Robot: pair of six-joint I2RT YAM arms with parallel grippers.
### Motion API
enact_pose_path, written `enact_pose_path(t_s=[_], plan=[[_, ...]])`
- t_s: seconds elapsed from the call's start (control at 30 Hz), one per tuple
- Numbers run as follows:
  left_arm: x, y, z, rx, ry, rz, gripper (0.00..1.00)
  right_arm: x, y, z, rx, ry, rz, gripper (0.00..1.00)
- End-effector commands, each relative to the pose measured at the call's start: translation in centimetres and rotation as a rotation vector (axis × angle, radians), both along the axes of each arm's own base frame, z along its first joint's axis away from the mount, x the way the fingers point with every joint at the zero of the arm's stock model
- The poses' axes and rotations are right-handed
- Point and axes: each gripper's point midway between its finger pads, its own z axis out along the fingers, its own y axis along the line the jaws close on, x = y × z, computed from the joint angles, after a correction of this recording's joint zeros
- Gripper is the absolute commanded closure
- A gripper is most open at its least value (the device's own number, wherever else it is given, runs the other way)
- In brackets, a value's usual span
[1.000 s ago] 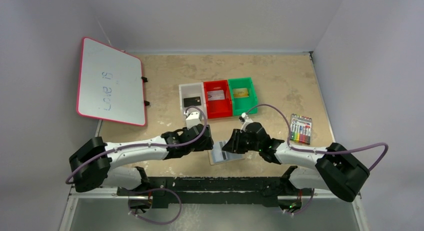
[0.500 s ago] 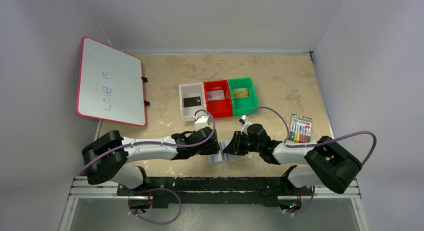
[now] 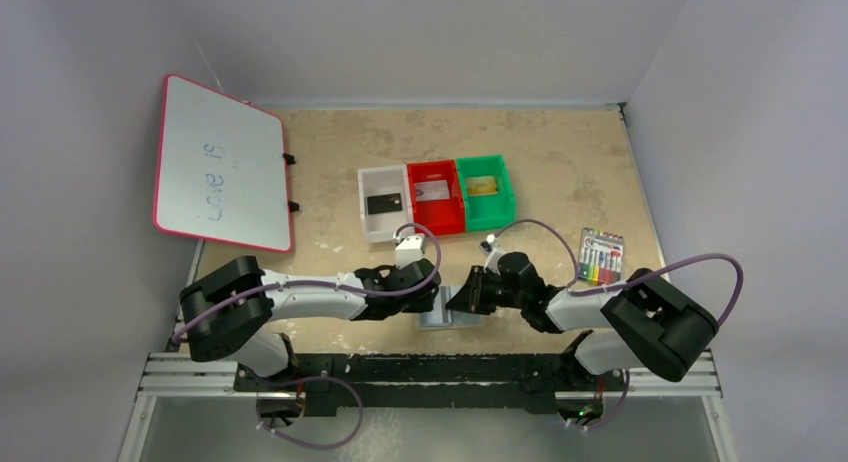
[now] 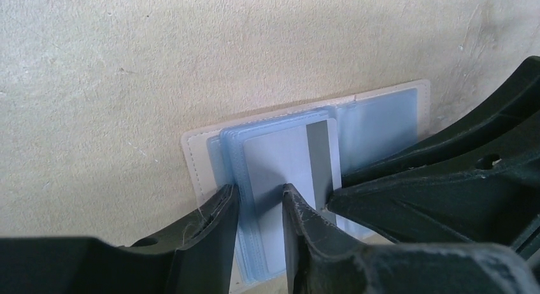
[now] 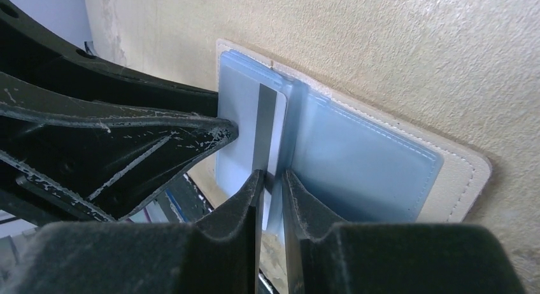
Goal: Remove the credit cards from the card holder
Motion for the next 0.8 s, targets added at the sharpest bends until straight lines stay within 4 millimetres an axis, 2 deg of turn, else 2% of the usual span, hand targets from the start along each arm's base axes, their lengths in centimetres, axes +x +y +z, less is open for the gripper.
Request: enact_pose_path(t_s=[0.0, 0.1, 0.33, 0.5, 0.77], plan=[[-0.2, -1.2, 0.4, -0.002, -0.017, -0.006, 0.72, 0.5, 0.8, 1.5, 0.070, -0.012, -0.011, 0.81], [-0.4, -1.0, 0.2, 0.015, -0.019, -0.004, 0.75, 0.7, 0.9, 2.2, 0.104, -0.008, -0.045, 0.84], [-0.5, 0.3, -0.3, 0.075, -0.035, 0.017, 0.89, 1.1, 0.4, 2.5, 0.124, 0.004, -0.116, 1.00], [-0.2, 1.8, -0.8, 0.142, -0.055, 0.037, 0.95, 0.9, -0.7, 2.0, 0.098, 0.014, -0.157, 1.00], [-0.3, 2.7, -1.6, 0.203, -0.076, 0.035, 1.00, 0.2, -2.1, 1.7, 0.091, 0.019, -0.184, 1.00]])
